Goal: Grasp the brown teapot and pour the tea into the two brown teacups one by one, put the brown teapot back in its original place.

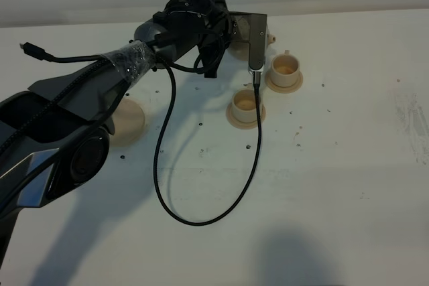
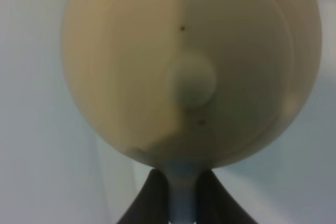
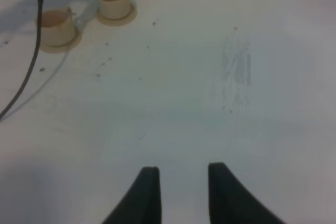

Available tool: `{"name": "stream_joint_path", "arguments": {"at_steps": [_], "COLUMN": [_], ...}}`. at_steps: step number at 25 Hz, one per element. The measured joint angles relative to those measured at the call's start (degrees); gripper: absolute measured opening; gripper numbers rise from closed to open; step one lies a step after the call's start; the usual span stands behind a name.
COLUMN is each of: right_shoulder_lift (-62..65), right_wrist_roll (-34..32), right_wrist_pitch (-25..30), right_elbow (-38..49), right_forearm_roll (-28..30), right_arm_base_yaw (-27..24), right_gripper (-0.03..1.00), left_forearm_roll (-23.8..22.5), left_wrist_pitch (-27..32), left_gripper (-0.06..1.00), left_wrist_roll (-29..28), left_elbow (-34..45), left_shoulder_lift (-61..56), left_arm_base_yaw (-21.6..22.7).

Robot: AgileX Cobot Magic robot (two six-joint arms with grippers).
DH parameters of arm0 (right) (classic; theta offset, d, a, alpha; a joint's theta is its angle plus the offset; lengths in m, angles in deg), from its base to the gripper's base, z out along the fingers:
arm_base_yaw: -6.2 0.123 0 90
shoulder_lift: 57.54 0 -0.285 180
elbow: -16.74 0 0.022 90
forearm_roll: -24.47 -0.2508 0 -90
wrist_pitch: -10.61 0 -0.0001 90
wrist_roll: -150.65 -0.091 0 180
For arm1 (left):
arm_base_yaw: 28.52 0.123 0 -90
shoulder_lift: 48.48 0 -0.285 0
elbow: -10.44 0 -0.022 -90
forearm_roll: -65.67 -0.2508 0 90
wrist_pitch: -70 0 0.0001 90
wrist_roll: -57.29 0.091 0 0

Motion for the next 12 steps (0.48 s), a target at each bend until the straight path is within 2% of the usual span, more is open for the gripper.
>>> {"name": "stream_joint_path", "arguments": {"at_steps": [12], "right_shoulder_lift": [0.0], "right_wrist_roll": [-0.1], "right_wrist_pitch": [0.0], "right_elbow": [0.0], "right_forearm_roll": [0.0], "right_arm_base_yaw": [0.0], "right_gripper": [0.22], "left_forearm_roll": [-7.0], "left_wrist_pitch": [-1.0], "left_gripper": [0.09], "left_wrist_roll": [0.2], "left_elbow": [-0.1], "left_shoulder_lift": [1.7], "left_arm_base_yaw": [-2.4]}}
